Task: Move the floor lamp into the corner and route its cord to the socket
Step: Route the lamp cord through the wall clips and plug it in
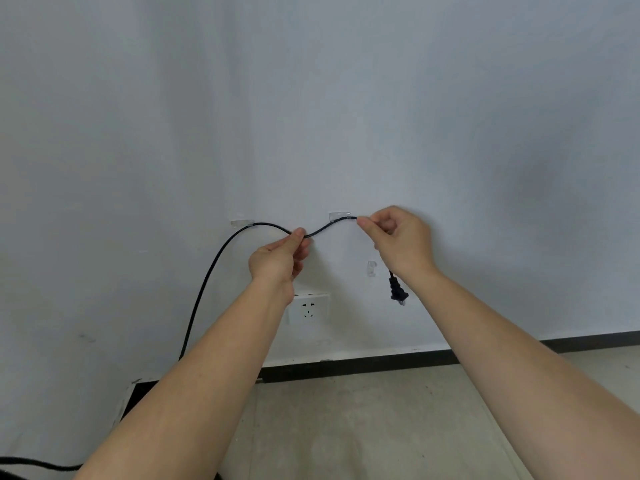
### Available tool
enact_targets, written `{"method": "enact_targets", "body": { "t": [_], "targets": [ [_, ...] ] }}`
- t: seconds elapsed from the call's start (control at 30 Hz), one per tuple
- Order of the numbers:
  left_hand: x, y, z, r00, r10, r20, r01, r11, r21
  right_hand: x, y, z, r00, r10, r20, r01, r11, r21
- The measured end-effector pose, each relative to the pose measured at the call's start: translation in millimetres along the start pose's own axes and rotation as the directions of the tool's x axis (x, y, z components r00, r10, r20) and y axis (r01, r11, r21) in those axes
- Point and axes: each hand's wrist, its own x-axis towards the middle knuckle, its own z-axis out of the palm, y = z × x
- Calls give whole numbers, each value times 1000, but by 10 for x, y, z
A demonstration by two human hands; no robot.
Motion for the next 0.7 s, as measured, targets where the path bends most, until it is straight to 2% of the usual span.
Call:
{"method": "enact_targets", "body": {
  "t": [0.1,0.23,0.6,0.7],
  "targets": [
    [-36,94,122,998,-28,61,37,987,-156,-81,118,21,996,85,37,-88,992,90],
    [-58,137,205,998,-28,60,39,981,-192,-181,209,140,989,129,78,-141,977,163],
    [-78,89,317,996,51,77,-47,998,-49,-481,511,118,961,213,177,-245,951,187],
    [-93,-8,304,988,107,116,-119,987,110,-486,546,90,959,217,182,-253,946,202]
  ]
}}
